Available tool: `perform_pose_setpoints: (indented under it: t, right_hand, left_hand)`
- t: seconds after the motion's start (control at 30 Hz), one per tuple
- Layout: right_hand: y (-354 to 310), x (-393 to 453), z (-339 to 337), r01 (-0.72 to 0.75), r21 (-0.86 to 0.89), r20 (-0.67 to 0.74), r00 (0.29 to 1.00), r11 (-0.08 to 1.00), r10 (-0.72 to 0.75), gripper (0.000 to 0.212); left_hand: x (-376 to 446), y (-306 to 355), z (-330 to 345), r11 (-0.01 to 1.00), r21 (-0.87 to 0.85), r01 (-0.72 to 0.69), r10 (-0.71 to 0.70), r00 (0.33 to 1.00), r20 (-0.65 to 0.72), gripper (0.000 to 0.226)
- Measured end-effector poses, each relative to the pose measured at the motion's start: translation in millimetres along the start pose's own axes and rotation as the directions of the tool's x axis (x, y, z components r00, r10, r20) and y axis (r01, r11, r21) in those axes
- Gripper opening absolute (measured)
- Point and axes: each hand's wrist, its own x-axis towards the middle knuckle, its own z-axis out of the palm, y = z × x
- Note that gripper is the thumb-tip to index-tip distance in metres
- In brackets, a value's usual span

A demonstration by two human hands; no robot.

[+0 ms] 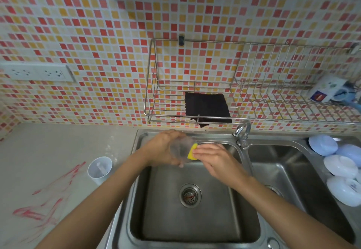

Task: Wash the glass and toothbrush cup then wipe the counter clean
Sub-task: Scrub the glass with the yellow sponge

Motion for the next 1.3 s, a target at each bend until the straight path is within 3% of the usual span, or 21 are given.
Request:
perform_pose_setpoints:
  t: [0.23, 0.47, 0.53, 0.6, 0.67, 0.73, 0.8, 0.87, 0.97, 1.03, 1.1, 1.17, 1.23, 1.3]
  right_hand:
    - [-12, 1, 8, 0.029, -0.055, -0.011, 0.999, 0.998, -0.030, 0.029]
    - [-18, 4, 9, -0.002, -0.038, -0.052, 0.999, 0.999, 0.000, 0.023]
    - [-22, 6, 10, -0.113, 0.153, -0.004, 0.993, 0.982, 0.115, 0.021]
    - [-25, 9, 10, -0.344, 0.405, 0.107, 0.938, 0.847, 0.330, 0.021]
    - [-21, 10, 12, -0.489, 0.502, 0.225, 0.870, 0.713, 0.438, 0.022]
    - [-15, 12, 10, -0.420, 0.432, 0.212, 0.907, 0.798, 0.363, 0.023]
    - [-5, 12, 10, -0.121, 0.169, 0.153, 0.984, 0.978, 0.095, 0.032]
    - [2, 13, 9, 0.081, -0.073, 0.148, 0.987, 0.994, -0.069, 0.047]
    - [-8, 8, 11, 0.014, -0.053, 0.057, 0.998, 0.998, -0.011, 0.041]
    - [-21, 4, 18, -0.127, 0.181, 0.060, 0.991, 0.975, 0.118, 0.032]
    - [-23, 3, 21, -0.283, 0.366, 0.180, 0.956, 0.887, 0.231, 0.029]
    - [-18, 5, 17, -0.257, 0.299, 0.248, 0.951, 0.919, 0.185, 0.031]
    - [-11, 11, 14, -0.073, 0.068, 0.196, 0.979, 0.995, 0.058, 0.033]
    - [-10, 14, 15, 0.007, -0.106, 0.157, 0.987, 0.994, 0.010, 0.030]
  left_hand:
    - [0, -2, 4, 0.995, -0.095, 0.026, -0.026, 1.000, 0.010, 0.087]
    - [-4, -2, 21, 0.989, -0.145, -0.003, -0.015, 0.992, -0.123, 0.095]
    - [-2, -3, 23, 0.994, -0.107, -0.009, -0.007, 0.988, -0.152, 0.089]
    - [0, -8, 25, 0.999, -0.038, -0.025, 0.019, 0.989, -0.145, 0.086]
    - [-1, -12, 26, 0.999, -0.007, -0.033, 0.032, 0.990, -0.139, 0.084]
    - [-1, -13, 27, 0.998, 0.060, -0.031, 0.039, 0.989, -0.142, 0.084]
    - [0, -11, 27, 0.993, 0.116, -0.012, 0.025, 0.993, -0.113, 0.085]
    - [0, -8, 25, 0.997, 0.076, -0.016, 0.023, 0.996, -0.090, 0.087]
    - [0, -8, 21, 0.998, 0.015, -0.061, 0.062, 0.995, -0.074, 0.089]
    - [-1, -9, 19, 0.996, 0.041, -0.082, 0.084, 0.995, -0.049, 0.087]
    - [-4, -10, 22, 0.994, 0.059, -0.092, 0.094, 0.995, -0.032, 0.085]
    - [-6, -13, 25, 0.995, 0.041, -0.095, 0.096, 0.995, -0.027, 0.085]
    - [-5, -11, 25, 0.995, 0.030, -0.099, 0.100, 0.995, -0.031, 0.084]
    - [-3, -7, 22, 0.995, 0.041, -0.091, 0.092, 0.995, -0.030, 0.085]
